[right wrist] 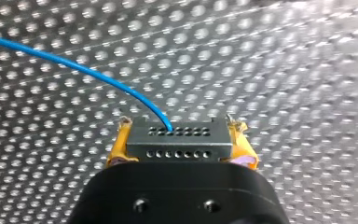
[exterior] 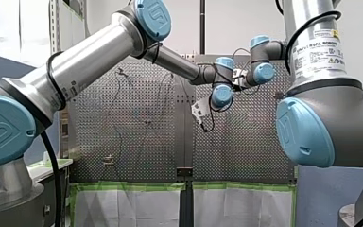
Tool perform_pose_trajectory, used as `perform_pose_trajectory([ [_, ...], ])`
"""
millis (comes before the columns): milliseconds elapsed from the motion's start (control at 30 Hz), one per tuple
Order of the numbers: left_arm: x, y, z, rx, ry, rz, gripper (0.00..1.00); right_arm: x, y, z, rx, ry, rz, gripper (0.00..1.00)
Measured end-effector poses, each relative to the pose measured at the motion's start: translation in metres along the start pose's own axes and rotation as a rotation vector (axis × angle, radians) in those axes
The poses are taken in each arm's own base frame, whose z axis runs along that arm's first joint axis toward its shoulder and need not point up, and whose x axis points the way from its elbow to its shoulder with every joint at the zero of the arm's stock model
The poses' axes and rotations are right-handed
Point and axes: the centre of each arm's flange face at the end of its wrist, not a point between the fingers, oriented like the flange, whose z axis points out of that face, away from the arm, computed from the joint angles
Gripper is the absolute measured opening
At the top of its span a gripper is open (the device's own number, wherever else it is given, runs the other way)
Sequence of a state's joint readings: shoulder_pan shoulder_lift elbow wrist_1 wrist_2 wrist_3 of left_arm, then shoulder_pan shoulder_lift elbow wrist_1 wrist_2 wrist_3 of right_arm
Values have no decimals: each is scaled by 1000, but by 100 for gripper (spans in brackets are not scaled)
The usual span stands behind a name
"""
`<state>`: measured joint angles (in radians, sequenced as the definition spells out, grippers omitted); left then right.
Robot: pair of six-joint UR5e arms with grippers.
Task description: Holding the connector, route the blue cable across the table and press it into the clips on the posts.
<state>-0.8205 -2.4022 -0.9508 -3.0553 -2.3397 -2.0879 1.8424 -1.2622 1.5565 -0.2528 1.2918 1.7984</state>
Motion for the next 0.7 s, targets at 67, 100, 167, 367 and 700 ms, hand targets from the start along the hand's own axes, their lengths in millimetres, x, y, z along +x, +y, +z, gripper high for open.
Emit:
perform_pose_trajectory([
  [67,-6,0,-2,-1,-8,-6,0,10,-2,-4,1,10,-3,0],
  [100,-10,1,-2,3,-13,-9,0,13,-3,-6,2,12,-4,0],
  [167,-16,0,-4,14,-17,-12,0,16,-5,-9,4,10,-5,0],
  [367,-34,1,-19,32,-18,-2,0,28,-10,-16,7,12,-5,0],
  [700,-87,-12,-36,69,-64,-1,0,50,-12,-28,4,40,-6,0],
])
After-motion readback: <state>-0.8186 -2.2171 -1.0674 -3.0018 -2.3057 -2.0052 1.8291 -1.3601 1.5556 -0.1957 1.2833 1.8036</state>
